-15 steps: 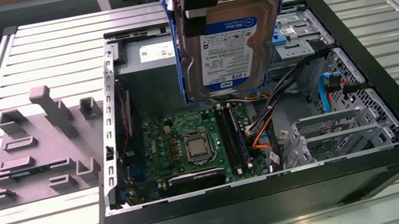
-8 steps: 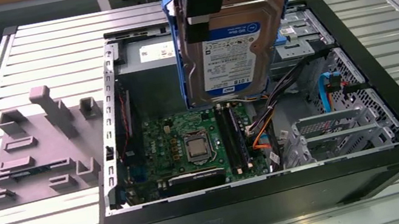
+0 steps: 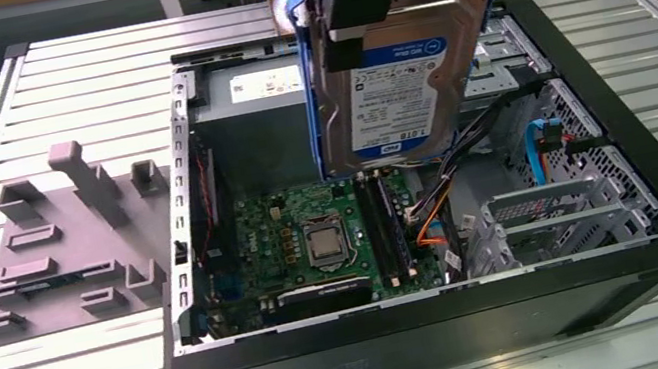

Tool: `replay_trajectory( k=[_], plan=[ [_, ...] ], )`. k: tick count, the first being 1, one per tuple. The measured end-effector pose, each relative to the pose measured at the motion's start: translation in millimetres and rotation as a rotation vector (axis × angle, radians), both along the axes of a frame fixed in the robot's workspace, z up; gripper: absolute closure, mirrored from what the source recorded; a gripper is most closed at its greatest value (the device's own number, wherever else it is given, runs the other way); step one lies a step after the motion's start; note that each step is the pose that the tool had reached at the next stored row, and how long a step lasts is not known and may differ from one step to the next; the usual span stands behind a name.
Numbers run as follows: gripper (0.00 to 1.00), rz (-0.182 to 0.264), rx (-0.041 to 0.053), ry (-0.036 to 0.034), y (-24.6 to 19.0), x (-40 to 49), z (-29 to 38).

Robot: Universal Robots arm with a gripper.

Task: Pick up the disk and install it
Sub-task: 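Insert the disk into the insertion slot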

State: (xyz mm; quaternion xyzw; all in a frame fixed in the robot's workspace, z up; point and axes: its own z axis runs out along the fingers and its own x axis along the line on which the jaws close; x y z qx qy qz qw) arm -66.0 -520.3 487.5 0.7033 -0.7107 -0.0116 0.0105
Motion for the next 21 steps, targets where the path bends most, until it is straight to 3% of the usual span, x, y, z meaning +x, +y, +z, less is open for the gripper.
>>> replay_trajectory(
  k=[7, 12, 16, 21],
  plan=[
    [0.64, 0.000, -0.0001, 0.0001, -2.1, 3.0, -0.4],
    [0.64, 0.000, 0.0000, 0.0000, -11.9, 3.0, -1.0],
    [0.64, 0.000, -0.0001, 0.0001, -23.0, 4.6, -1.9],
    [0.64, 0.000, 0.0000, 0.0000, -29.0, 18.3, -3.6]
  ],
)
